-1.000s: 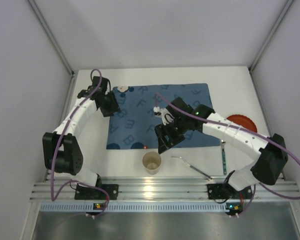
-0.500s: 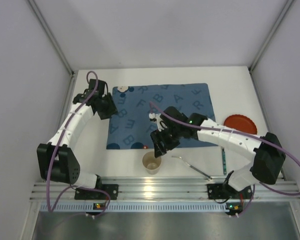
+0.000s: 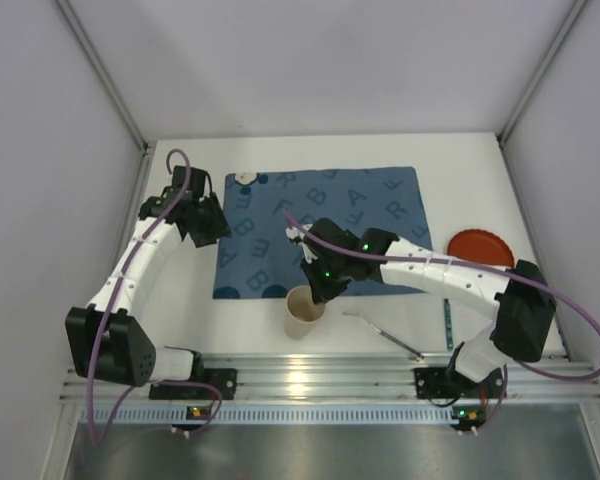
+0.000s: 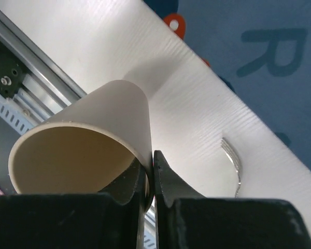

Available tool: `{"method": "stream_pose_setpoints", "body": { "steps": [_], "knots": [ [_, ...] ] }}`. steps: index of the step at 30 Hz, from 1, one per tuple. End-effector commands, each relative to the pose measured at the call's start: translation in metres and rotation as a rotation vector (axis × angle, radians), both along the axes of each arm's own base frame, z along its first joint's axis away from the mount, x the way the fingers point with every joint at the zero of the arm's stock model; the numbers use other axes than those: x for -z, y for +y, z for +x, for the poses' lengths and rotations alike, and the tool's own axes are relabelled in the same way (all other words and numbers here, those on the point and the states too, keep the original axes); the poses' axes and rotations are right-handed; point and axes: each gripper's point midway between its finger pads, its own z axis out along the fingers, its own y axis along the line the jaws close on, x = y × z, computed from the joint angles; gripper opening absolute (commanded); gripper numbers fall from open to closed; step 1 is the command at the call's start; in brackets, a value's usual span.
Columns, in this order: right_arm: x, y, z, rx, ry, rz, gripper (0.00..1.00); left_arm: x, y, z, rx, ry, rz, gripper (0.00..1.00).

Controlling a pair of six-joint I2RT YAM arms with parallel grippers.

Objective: Set the dinner table for one person

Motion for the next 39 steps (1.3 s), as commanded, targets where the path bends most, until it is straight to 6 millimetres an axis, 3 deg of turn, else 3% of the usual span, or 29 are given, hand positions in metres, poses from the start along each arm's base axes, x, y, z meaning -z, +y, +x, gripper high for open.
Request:
{"method": "stream_pose_setpoints", "body": {
  "steps": [1, 3, 4, 5, 7, 12, 13, 14, 15, 16, 18, 20, 21, 23, 25, 28, 36, 39],
  "knots": [
    [-0.082, 0.015, 0.034, 0.042, -0.21, 0.085, 0.0, -0.002, 0.005, -0.008, -0.005, -0.008, 0.028, 0.47],
    [-0.094, -0.006, 0.051, 0.082, -0.292, -0.025, 0.0, 0.001, 0.005, -0.008, -0.008, -0.006, 0.026, 0.46],
    [-0.116, -0.005, 0.063, 0.107, -0.337, -0.017, 0.0, 0.002, 0.005, -0.008, -0.009, -0.007, 0.025, 0.47],
    [-0.116, -0.021, 0.073, 0.132, -0.342, -0.08, 0.0, 0.001, 0.004, -0.006, -0.009, -0.016, 0.018, 0.47],
    [-0.119, -0.031, 0.095, 0.191, -0.355, -0.117, 0.0, 0.004, 0.002, -0.005, -0.01, -0.017, 0.008, 0.46],
    [-0.113, -0.075, 0.171, 0.406, -0.293, -0.113, 0.0, 0.003, -0.003, 0.007, -0.007, -0.037, -0.014, 0.47],
    [-0.121, -0.079, 0.185, 0.441, -0.304, -0.094, 0.0, 0.004, -0.003, 0.009, -0.005, -0.033, -0.011, 0.47],
    [-0.111, -0.095, 0.207, 0.495, -0.278, -0.114, 0.0, 0.003, -0.003, 0.011, 0.004, -0.038, -0.006, 0.47],
    [-0.122, -0.098, 0.224, 0.527, -0.299, -0.09, 0.0, 0.0, -0.001, 0.014, 0.002, -0.046, 0.006, 0.46],
    [-0.108, -0.113, 0.242, 0.574, -0.27, -0.121, 0.0, 0.0, -0.001, 0.017, 0.01, -0.046, 0.017, 0.46],
    [-0.116, -0.117, 0.266, 0.613, -0.275, -0.08, 0.0, 0.002, 0.002, 0.021, 0.012, -0.041, 0.035, 0.46],
    [-0.097, -0.128, 0.291, 0.661, -0.226, -0.076, 0.0, 0.002, 0.002, 0.025, 0.022, -0.044, 0.044, 0.46],
    [-0.104, -0.131, 0.303, 0.685, -0.242, -0.06, 0.0, 0.004, 0.002, 0.028, 0.026, -0.043, 0.047, 0.46],
    [-0.084, -0.145, 0.319, 0.752, -0.2, -0.085, 0.0, 0.006, 0.002, 0.031, 0.025, -0.041, 0.049, 0.46],
    [-0.083, -0.153, 0.332, 0.797, -0.202, -0.068, 0.0, 0.009, 0.001, 0.036, 0.026, -0.039, 0.046, 0.46],
    [-0.065, -0.159, 0.345, 0.822, -0.199, -0.091, 0.0, 0.012, -0.001, 0.043, 0.026, -0.041, 0.038, 0.46],
    [-0.032, -0.18, 0.346, 0.876, -0.148, -0.209, 0.01, 0.029, -0.002, 0.058, 0.034, -0.02, 0.029, 0.45],
    [-0.029, -0.185, 0.347, 0.892, -0.149, -0.229, 0.2, 0.034, -0.008, 0.064, 0.048, -0.009, -0.002, 0.45]
  ]
}}
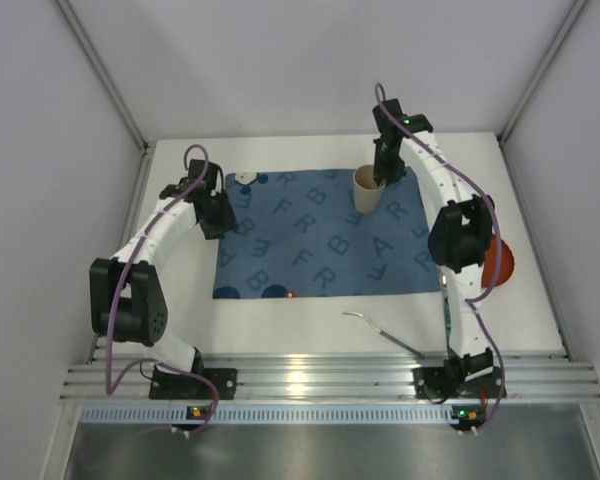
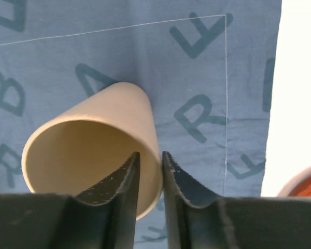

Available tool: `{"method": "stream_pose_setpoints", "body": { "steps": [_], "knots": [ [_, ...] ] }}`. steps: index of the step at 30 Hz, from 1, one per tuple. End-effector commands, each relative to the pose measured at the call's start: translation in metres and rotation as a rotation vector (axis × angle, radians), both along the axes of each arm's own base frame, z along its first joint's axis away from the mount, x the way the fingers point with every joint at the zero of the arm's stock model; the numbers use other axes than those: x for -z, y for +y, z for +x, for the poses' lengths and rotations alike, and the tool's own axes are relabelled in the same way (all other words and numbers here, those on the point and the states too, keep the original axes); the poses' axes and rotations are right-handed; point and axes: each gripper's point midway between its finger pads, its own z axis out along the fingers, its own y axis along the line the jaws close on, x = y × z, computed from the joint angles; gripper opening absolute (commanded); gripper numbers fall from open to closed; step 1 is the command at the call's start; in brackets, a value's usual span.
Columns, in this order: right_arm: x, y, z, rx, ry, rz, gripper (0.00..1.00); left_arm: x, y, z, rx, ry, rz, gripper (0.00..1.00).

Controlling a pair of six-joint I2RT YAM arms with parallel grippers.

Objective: Set the dinner table for one person

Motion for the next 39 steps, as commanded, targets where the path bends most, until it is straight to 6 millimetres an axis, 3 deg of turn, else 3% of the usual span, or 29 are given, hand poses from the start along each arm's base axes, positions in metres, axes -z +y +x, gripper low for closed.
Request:
{"method": "stream_pose_setpoints", "body": {
  "steps": [1, 2, 5, 9, 12, 13, 15, 16, 17, 18, 19, 20, 21, 22, 23, 24, 25, 26, 28, 29, 31, 32, 36, 39],
  "knots": [
    [-0.018, -0.011, 0.009, 0.049, -0.048, -0.02, 0.26, -0.012, -0.007, 0.024, 0.02, -0.069, -0.038, 0.45],
    [-0.016, -0.011, 0.009, 0.052, -0.044, -0.017, 0.4, -0.015, -0.008, 0.028, 0.023, -0.08, -0.041, 0.45],
    [-0.015, -0.012, 0.011, 0.058, -0.043, -0.007, 0.5, -0.016, -0.009, 0.036, 0.033, -0.082, -0.04, 0.45],
    [-0.026, -0.014, 0.015, 0.075, -0.071, 0.017, 0.56, -0.016, -0.011, 0.043, 0.051, -0.075, -0.039, 0.45],
    [-0.061, -0.018, 0.018, 0.082, -0.15, 0.06, 0.59, -0.016, -0.012, 0.047, 0.063, -0.072, -0.041, 0.45],
    [-0.085, -0.027, 0.017, 0.101, -0.203, 0.071, 0.61, -0.016, -0.013, 0.047, 0.068, -0.07, -0.045, 0.45],
    [-0.098, -0.039, 0.012, 0.138, -0.229, 0.076, 0.66, -0.014, -0.016, 0.048, 0.076, -0.065, -0.058, 0.45],
    [-0.115, -0.057, 0.007, 0.177, -0.259, 0.086, 0.66, -0.013, -0.018, 0.047, 0.08, -0.061, -0.067, 0.45],
    [-0.1, -0.069, -0.002, 0.204, -0.211, 0.078, 0.66, -0.012, -0.021, 0.049, 0.085, -0.063, -0.082, 0.45],
    [-0.097, -0.094, -0.005, 0.27, -0.203, 0.087, 0.66, -0.01, -0.023, 0.049, 0.083, -0.057, -0.094, 0.45],
    [-0.105, -0.106, -0.017, 0.299, -0.213, 0.114, 0.66, -0.008, -0.024, 0.049, 0.083, -0.054, -0.1, 0.44],
    [-0.073, -0.12, -0.037, 0.341, -0.121, 0.111, 0.66, -0.008, -0.028, 0.05, 0.09, -0.057, -0.114, 0.45],
    [-0.068, -0.152, -0.042, 0.426, -0.131, 0.133, 0.66, -0.007, -0.029, 0.051, 0.089, -0.056, -0.12, 0.44],
    [-0.079, -0.164, -0.058, 0.458, -0.166, 0.154, 0.65, -0.006, -0.03, 0.052, 0.093, -0.057, -0.124, 0.45],
    [-0.049, -0.176, -0.079, 0.511, -0.105, 0.147, 0.65, -0.005, -0.031, 0.053, 0.097, -0.059, -0.129, 0.44],
    [-0.044, -0.198, -0.095, 0.576, -0.097, 0.138, 0.65, -0.004, -0.033, 0.053, 0.101, -0.057, -0.131, 0.44],
    [-0.052, -0.208, -0.11, 0.601, -0.126, 0.124, 0.66, -0.002, -0.034, 0.053, 0.108, -0.053, -0.132, 0.45],
    [-0.032, -0.212, -0.129, 0.616, -0.076, 0.107, 0.67, 0.002, -0.035, 0.053, 0.11, -0.045, -0.132, 0.44],
    [-0.028, -0.226, -0.155, 0.656, -0.048, 0.082, 0.7, 0.005, -0.039, 0.053, 0.119, -0.04, -0.14, 0.44],
    [-0.01, -0.226, -0.176, 0.675, 0.026, 0.075, 0.72, 0.009, -0.04, 0.053, 0.122, -0.034, -0.143, 0.44],
    [0.004, -0.237, -0.2, 0.744, 0.068, 0.111, 0.76, 0.012, -0.044, 0.053, 0.13, -0.034, -0.151, 0.44],
    [0.025, -0.235, -0.215, 0.767, 0.113, 0.138, 0.76, 0.014, -0.045, 0.053, 0.131, -0.028, -0.156, 0.44],
    [0.054, -0.252, -0.253, 0.878, 0.153, 0.183, 0.79, 0.02, -0.047, 0.053, 0.134, -0.025, -0.164, 0.44],
    [0.062, -0.263, -0.27, 0.942, 0.177, 0.164, 0.9, 0.021, -0.046, 0.052, 0.138, -0.026, -0.162, 0.44]
  ]
}}
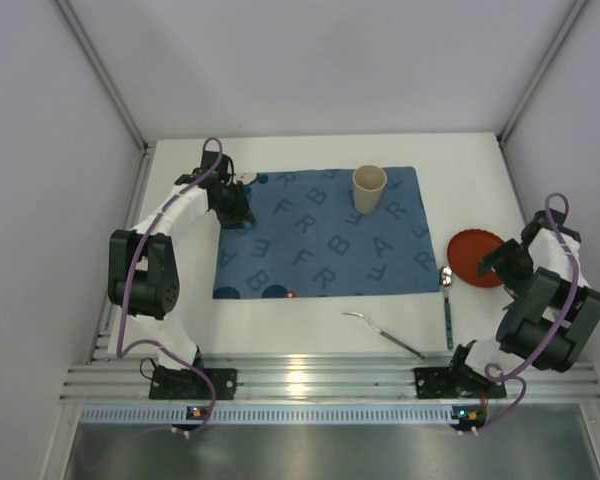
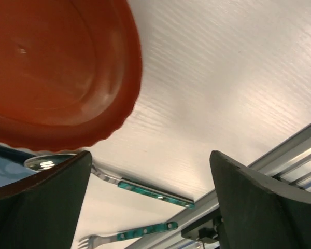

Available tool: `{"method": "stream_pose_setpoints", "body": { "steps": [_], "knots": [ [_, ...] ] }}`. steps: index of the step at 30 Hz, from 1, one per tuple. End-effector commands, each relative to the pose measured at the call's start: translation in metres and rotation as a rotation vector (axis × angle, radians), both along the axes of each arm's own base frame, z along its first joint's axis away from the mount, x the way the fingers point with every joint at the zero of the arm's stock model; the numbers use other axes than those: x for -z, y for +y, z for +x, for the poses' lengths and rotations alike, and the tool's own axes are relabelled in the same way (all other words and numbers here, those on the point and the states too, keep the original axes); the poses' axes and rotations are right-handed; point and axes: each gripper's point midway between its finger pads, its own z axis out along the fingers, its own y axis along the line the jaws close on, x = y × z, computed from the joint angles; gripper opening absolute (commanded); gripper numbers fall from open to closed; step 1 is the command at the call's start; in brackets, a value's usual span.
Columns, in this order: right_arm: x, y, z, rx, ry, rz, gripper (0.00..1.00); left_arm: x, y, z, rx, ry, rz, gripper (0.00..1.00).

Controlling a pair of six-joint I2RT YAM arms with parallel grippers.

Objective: Set the dinner table for one person

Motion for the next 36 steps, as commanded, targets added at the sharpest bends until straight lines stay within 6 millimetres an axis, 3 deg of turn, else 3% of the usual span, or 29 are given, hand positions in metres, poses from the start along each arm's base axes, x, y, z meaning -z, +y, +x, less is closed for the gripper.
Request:
{"method": "stream_pose_setpoints", "body": {
  "steps": [1, 6, 14, 21, 26, 32, 36],
  "knots": [
    [-0.009, -0.017, 0.003, 0.052, -0.072, -0.048, 1.0, -0.003, -0.004, 0.007, 0.014, -0.042, -0.018, 0.44],
    [0.006, -0.033, 0.002, 0.154, -0.119, -0.019, 1.0, 0.001, -0.005, 0.003, 0.016, -0.037, -0.025, 0.43],
    [0.017, -0.069, 0.011, 0.207, -0.177, -0.165, 0.99, 0.01, -0.015, 0.006, 0.02, -0.006, -0.077, 0.43],
    [0.043, -0.063, 0.039, 0.203, -0.271, -0.127, 0.93, 0.004, -0.02, 0.014, 0.027, 0.015, -0.1, 0.41],
    [0.061, -0.067, 0.056, 0.178, -0.267, -0.115, 0.82, 0.012, -0.018, 0.006, 0.029, 0.04, -0.092, 0.41],
    [0.059, -0.074, 0.076, 0.134, -0.29, -0.116, 0.58, 0.009, -0.013, -0.002, 0.027, 0.032, -0.07, 0.41],
    [0.062, -0.064, 0.081, 0.091, -0.285, -0.06, 0.58, 0.004, -0.01, -0.005, 0.026, 0.021, -0.06, 0.41]
  ]
}}
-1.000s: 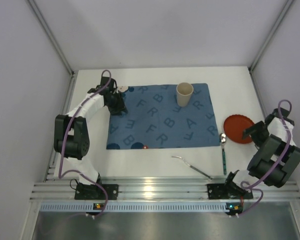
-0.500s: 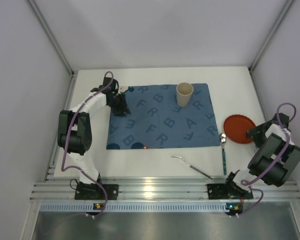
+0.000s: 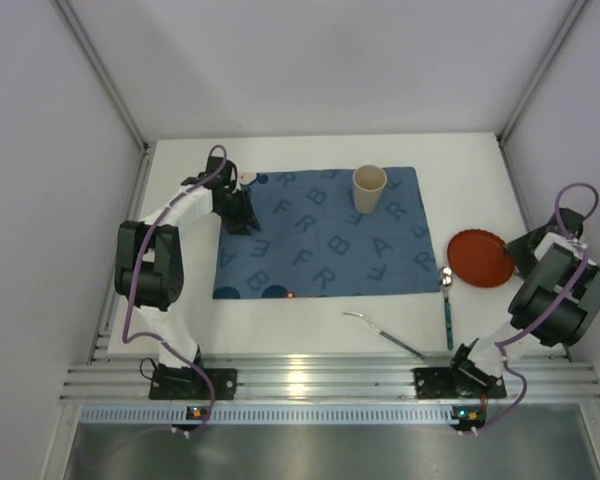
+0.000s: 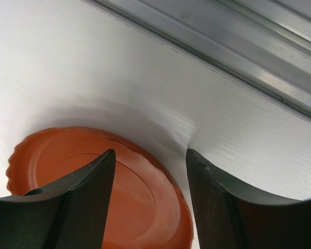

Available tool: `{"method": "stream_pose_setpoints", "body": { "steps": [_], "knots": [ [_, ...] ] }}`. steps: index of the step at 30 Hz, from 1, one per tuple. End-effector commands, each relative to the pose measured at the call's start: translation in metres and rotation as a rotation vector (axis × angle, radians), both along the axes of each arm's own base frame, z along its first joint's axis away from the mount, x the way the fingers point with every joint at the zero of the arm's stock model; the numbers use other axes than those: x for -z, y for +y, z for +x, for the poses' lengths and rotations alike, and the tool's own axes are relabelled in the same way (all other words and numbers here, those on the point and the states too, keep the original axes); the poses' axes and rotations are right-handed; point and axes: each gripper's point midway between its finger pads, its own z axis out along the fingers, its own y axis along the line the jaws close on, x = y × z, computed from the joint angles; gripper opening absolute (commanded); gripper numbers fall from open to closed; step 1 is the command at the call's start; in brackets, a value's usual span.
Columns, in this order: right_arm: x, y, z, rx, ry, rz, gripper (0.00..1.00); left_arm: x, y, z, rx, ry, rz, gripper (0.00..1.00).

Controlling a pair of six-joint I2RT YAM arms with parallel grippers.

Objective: Set the dinner table for one person

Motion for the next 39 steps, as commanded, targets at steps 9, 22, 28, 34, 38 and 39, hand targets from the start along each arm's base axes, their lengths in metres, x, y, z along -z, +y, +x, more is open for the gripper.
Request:
{"method": "stream_pose_setpoints", "body": {
  "steps": [9, 22, 28, 34, 38, 39],
  "knots": [
    [0.035, 0.042, -0.025, -0.097, 0.108, 0.128, 0.55, -0.032, 0.008, -0.008, 0.006, -0.073, 0.031, 0.41],
    [0.041, 0.052, -0.021, -0.157, 0.193, 0.118, 0.0, -0.043, -0.002, -0.005, 0.021, -0.061, 0.01, 0.41],
    [0.008, 0.047, -0.009, -0.144, 0.121, 0.085, 0.0, -0.044, -0.013, -0.016, 0.04, -0.058, 0.023, 0.41],
    [-0.07, 0.055, 0.017, -0.163, -0.054, 0.085, 0.0, -0.042, -0.025, -0.027, 0.059, -0.048, 0.03, 0.41],
    [-0.115, 0.072, 0.025, -0.208, -0.111, 0.056, 0.0, -0.044, -0.032, -0.031, 0.065, -0.047, 0.033, 0.41],
    [-0.126, 0.076, 0.026, -0.217, -0.113, 0.055, 0.0, -0.045, -0.034, -0.032, 0.066, -0.05, 0.032, 0.41]
  ]
}}
